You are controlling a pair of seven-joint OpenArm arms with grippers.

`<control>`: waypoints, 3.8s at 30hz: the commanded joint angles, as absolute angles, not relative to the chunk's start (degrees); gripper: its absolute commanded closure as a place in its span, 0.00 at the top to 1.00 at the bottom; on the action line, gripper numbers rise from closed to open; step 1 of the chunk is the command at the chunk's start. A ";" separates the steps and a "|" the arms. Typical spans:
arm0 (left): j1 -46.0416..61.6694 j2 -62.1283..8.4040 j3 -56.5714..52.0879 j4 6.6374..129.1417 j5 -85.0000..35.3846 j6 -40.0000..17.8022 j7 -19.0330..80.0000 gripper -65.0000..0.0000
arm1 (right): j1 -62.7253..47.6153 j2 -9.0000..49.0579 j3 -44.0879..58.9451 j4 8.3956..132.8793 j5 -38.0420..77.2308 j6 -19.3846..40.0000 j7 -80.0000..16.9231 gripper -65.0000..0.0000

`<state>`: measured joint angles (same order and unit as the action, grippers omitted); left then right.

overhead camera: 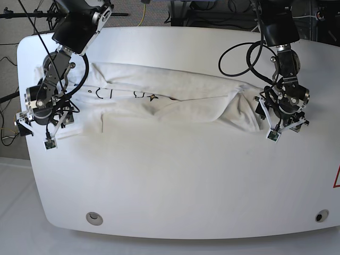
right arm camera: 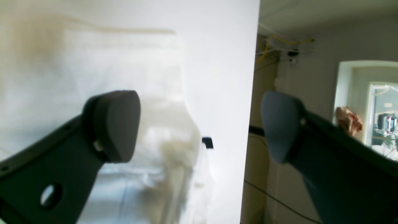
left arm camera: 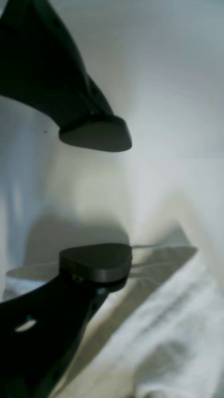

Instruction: Fold the T-shirt properly

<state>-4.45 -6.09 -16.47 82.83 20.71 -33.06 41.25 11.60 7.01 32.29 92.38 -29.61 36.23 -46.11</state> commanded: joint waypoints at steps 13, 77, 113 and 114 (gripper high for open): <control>-4.62 -10.59 -16.57 82.86 21.93 -33.27 43.12 0.67 | 18.51 7.78 32.48 86.81 -29.76 35.82 -45.05 0.91; -4.53 -11.03 -19.12 83.03 21.93 -33.27 43.12 0.67 | 23.96 16.92 31.96 55.69 -1.63 38.37 -32.13 0.91; -4.44 -11.03 -19.12 83.03 21.93 -33.27 43.12 0.67 | 20.79 14.20 31.87 56.13 -1.80 40.00 -33.98 0.80; -4.44 -11.03 -19.12 83.03 21.93 -33.27 43.12 0.67 | 20.70 13.93 31.87 56.13 -1.80 40.00 -33.98 0.80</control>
<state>-3.84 -10.68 -19.09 82.43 21.43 -33.23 42.76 19.94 14.09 31.99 55.61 -1.65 39.44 -32.97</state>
